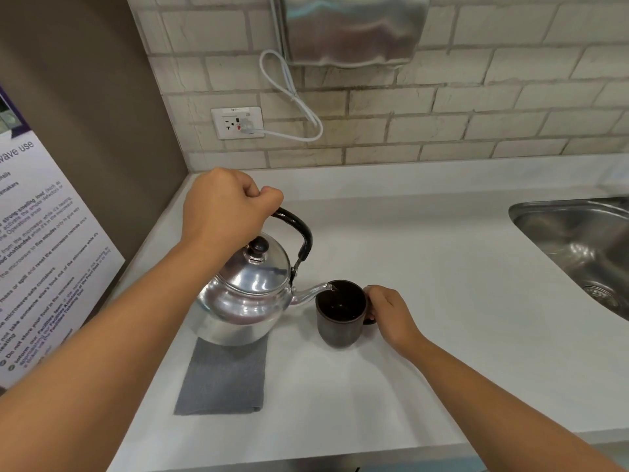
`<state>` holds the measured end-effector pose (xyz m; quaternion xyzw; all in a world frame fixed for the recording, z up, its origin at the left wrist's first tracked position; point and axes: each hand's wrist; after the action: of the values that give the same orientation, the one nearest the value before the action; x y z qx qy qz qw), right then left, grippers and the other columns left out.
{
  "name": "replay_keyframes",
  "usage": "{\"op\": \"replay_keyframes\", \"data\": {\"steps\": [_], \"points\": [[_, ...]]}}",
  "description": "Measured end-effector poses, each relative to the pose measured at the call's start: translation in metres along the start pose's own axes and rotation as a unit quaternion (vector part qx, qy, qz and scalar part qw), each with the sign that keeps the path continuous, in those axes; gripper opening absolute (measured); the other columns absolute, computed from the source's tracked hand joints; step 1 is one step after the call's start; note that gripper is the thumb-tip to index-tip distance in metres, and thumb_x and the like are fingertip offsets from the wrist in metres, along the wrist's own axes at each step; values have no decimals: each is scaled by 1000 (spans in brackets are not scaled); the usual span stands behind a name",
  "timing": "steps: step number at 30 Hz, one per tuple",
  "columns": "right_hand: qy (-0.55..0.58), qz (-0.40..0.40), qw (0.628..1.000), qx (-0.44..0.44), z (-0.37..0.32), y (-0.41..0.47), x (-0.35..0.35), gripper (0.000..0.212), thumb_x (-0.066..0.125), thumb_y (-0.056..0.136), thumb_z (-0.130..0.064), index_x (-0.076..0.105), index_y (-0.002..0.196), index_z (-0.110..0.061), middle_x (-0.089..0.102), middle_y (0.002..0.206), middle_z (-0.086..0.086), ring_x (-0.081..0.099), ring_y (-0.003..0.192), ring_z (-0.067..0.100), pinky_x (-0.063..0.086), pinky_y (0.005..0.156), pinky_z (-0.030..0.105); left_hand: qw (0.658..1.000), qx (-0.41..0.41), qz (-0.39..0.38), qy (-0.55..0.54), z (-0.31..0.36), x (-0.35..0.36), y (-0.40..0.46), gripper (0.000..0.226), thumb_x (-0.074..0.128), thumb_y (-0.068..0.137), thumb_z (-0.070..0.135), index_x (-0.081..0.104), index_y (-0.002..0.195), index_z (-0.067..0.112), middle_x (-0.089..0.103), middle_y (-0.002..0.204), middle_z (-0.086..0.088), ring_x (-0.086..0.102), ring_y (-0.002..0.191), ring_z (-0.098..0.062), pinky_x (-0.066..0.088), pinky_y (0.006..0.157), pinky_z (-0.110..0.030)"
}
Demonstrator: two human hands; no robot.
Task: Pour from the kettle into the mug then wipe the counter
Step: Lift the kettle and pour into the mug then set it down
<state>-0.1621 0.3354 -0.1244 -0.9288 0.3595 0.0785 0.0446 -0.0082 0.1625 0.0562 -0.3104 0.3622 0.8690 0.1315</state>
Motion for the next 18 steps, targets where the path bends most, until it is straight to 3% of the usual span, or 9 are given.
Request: {"op": "replay_keyframes", "data": {"steps": [4,8,12,15,18], "points": [[-13,-3,1000,2,1,1,-1,31,35,90,-10,41,60,-4,35,59,3,33,54,12,35,49,15,999,-29,9,-27,-9,0,4,36,60,72,26,54,48,1,51,49,-16,36,42,-12,35,46,-24],[-22,-15,1000,6,-1,0,-3,30,36,90,-13,43,61,-8,38,59,3,35,56,12,35,52,18,995,-67,13,-73,-21,-1,8,35,59,70,25,54,51,-4,41,44,-4,34,40,-10,34,41,-20],[-59,-52,997,23,-8,4,-13,35,41,91,-16,45,60,0,46,63,9,42,61,18,37,62,28,989,-100,30,-109,-32,-5,13,35,60,71,25,57,56,-6,34,30,7,32,32,-8,26,33,-11],[-132,-64,989,10,-27,15,-23,39,47,91,-21,45,54,-11,50,55,-3,45,57,13,39,60,21,982,-118,52,-136,-43,-8,21,38,60,72,25,57,61,-12,27,29,6,27,30,-9,24,32,-13],[-148,-50,988,-20,-64,34,-22,43,46,93,-32,52,54,-14,54,59,-2,50,60,14,45,73,31,976,-130,68,-164,-54,-10,31,40,61,73,25,57,64,-14,24,30,6,26,31,-9,24,33,-15]]}}
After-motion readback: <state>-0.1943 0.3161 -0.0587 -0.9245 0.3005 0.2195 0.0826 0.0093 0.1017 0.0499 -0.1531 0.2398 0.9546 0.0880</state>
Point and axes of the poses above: each hand's wrist, its own y-axis towards the middle knuckle, its own x-axis out of the palm, z = x × y
